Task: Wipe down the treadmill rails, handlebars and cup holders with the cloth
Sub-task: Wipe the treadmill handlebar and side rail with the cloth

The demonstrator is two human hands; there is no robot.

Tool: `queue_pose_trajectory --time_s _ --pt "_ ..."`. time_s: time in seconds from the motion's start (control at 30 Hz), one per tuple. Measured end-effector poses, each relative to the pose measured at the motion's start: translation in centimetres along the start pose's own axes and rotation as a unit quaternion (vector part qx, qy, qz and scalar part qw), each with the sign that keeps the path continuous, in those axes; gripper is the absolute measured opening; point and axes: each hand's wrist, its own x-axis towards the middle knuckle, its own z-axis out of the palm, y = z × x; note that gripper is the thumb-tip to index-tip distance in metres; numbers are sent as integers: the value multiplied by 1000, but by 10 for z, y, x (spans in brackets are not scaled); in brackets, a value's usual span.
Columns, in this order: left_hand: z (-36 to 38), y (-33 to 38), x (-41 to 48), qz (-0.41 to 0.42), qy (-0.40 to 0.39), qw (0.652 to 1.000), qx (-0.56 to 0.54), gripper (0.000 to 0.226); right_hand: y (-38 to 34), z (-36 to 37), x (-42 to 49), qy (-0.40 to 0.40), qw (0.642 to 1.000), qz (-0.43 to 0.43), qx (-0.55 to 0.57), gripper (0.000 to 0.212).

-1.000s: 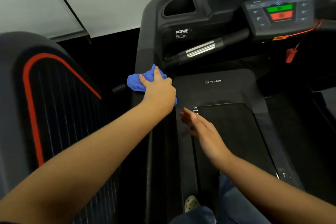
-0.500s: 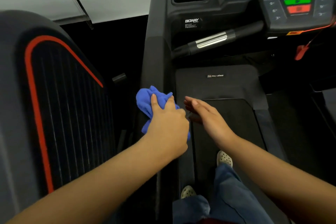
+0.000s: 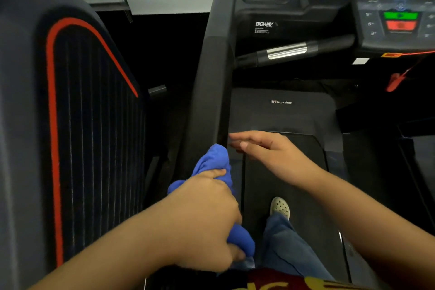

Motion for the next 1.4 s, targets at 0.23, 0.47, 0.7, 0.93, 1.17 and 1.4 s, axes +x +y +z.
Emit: queue_pose_trajectory --time_s 0.23,0.47,0.7,0.93,1.17,1.4 --pt "-14 -41 -20 84 -14 936 -341 45 -20 -14 -31 -70 995 -29 -58 28" --pt "-31 -52 -4 59 199 680 -703 54 -40 -21 -37 -88 994 -22 61 25" --pt "-52 -27 28 -85 278 528 -798 51 -47 -36 -22 -90 965 21 245 63" --pt "-68 -16 50 -103 268 580 -762 49 -52 -63 -20 -111 961 1 252 52" --pt "-74 3 86 -188 295 640 -683 48 -49 -99 -16 -89 970 31 225 38" --pt "-67 17 117 -274 330 668 -608 49 -22 -132 -8 -21 989 -20 146 35"
